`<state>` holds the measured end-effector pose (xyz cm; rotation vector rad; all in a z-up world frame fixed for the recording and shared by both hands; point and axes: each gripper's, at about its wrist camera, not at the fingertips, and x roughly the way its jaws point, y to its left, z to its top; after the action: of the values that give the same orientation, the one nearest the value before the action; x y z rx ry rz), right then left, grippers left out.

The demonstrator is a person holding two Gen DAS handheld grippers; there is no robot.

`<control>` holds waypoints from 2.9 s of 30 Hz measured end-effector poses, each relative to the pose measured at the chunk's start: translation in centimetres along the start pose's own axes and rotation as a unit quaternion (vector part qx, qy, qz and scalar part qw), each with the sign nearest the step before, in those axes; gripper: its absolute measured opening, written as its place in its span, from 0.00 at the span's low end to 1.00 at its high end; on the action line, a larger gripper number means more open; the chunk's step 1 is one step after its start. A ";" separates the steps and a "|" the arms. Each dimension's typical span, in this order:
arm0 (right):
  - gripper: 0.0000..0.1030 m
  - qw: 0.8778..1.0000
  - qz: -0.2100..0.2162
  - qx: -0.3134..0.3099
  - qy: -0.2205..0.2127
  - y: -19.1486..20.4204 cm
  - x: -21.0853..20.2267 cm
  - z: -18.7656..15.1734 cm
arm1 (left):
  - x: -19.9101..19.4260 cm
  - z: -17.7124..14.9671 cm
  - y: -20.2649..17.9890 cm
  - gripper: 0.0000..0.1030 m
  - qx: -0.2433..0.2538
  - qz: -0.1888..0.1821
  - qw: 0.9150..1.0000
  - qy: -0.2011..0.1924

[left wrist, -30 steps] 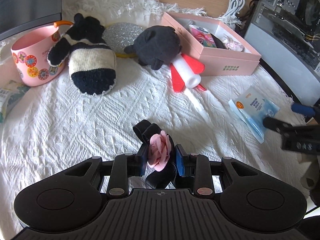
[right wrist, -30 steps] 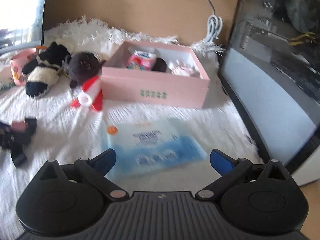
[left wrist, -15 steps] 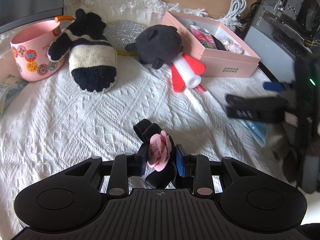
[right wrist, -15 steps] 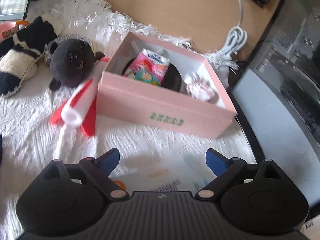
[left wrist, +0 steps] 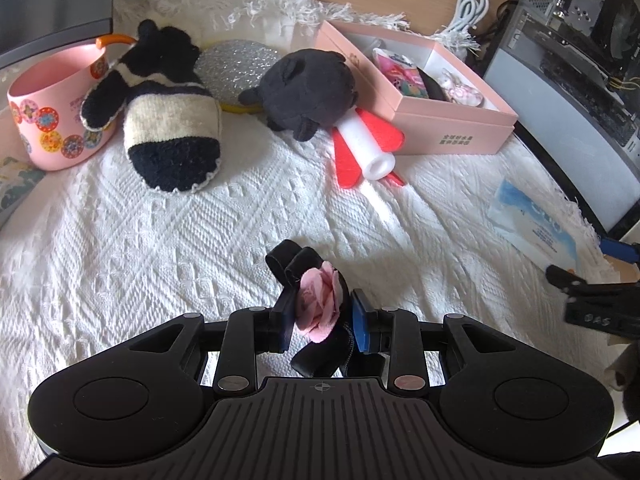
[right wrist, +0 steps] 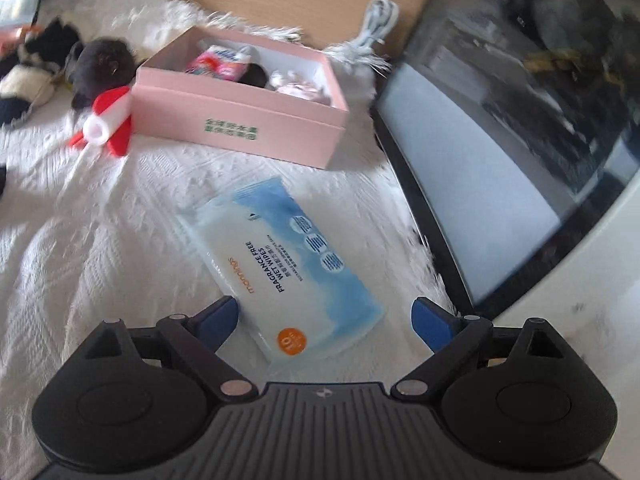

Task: Organize soft objects
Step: 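Grasp the blue wet wipes pack with the right gripper, then carry the hair tie and wipes pack into the pink box and open both grippers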

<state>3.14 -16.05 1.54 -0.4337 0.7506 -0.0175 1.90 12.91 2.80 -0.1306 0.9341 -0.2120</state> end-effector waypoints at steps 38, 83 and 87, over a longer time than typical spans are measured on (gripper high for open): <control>0.91 0.984 0.160 0.072 0.029 -0.7 4.1 3.1 | -0.6 -0.7 -0.2 0.32 0.009 0.017 1.000 0.003; 0.74 0.982 0.168 0.063 -0.061 -8.7 1.9 8.9 | 2.9 17.2 -6.4 0.37 -0.047 -0.019 0.985 -0.162; 0.77 0.974 0.180 0.078 -0.115 -8.9 3.5 15.3 | 1.1 14.2 -5.3 0.37 -0.065 -0.010 0.987 -0.148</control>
<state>17.06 -19.02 12.60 -0.1407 0.5850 0.3080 13.37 7.79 11.37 -0.2843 0.6501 -0.1441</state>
